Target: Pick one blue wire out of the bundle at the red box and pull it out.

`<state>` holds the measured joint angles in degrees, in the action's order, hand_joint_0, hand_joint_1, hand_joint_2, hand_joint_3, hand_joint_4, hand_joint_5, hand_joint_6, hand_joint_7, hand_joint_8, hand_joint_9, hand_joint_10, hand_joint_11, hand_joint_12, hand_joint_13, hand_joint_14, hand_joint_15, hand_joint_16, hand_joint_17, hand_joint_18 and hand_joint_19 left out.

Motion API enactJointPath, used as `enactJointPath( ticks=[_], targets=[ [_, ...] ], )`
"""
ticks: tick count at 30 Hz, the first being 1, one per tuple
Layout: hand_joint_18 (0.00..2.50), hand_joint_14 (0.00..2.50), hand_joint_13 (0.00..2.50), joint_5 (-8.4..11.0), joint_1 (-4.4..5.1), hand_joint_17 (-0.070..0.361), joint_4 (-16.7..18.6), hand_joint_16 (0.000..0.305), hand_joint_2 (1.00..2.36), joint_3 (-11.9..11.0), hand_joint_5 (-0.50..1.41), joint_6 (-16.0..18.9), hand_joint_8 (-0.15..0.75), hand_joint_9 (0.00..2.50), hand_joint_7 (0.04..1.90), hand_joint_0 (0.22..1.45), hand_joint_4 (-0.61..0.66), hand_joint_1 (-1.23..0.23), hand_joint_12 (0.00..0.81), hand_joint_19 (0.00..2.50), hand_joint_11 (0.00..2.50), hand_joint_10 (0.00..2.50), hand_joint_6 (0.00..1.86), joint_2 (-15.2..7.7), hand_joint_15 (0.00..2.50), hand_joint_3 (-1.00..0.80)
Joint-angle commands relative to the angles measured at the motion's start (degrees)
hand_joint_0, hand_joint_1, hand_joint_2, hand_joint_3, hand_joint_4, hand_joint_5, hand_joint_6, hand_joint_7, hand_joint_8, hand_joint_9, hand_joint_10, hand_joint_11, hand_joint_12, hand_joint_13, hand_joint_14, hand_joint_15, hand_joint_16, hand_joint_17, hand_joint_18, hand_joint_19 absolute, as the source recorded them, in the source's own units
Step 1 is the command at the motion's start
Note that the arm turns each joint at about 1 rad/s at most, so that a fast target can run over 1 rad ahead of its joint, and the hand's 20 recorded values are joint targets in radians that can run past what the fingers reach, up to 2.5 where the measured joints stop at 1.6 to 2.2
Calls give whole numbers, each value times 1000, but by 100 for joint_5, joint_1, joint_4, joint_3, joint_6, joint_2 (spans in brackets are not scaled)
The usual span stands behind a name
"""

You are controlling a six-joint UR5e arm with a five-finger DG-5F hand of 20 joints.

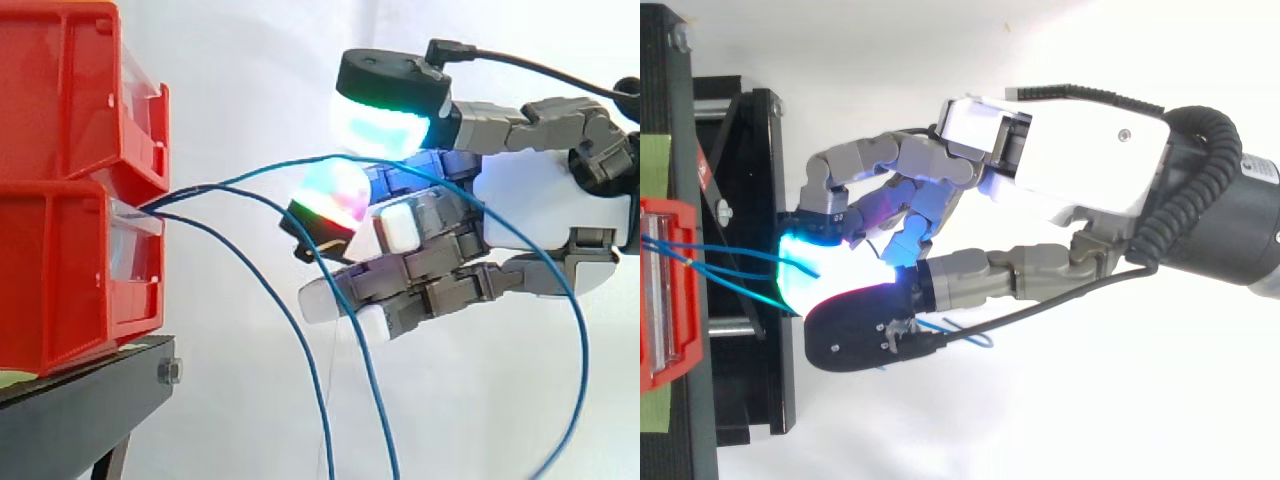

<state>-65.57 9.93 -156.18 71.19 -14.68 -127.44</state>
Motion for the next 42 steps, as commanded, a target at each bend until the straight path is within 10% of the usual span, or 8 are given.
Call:
enactJointPath(
  ticks=[1, 25, 37, 42],
  targets=[
    [647, 11, 724, 0, 0, 126, 0, 56, 1015, 0, 62, 0, 192, 1378, 1366, 581, 275, -697, 343, 575, 272, 14, 504, 0, 267, -221],
    [582, 14, 665, -8, -9, 122, 44, 54, 1014, 0, 41, 0, 206, 1281, 1491, 567, 265, -674, 351, 603, 341, 15, 501, 0, 296, -264],
    [527, 13, 636, 0, -18, 122, 35, 54, 1010, 0, 31, -18, 189, 1242, 1183, 550, 274, -485, 341, 617, 273, 13, 505, 0, 291, -353],
    [580, 13, 659, 0, -18, 134, 44, 60, 1013, 0, 27, -26, 223, 1268, 1304, 575, 275, -652, 370, 595, 353, 16, 505, 0, 301, -238]
  ],
)
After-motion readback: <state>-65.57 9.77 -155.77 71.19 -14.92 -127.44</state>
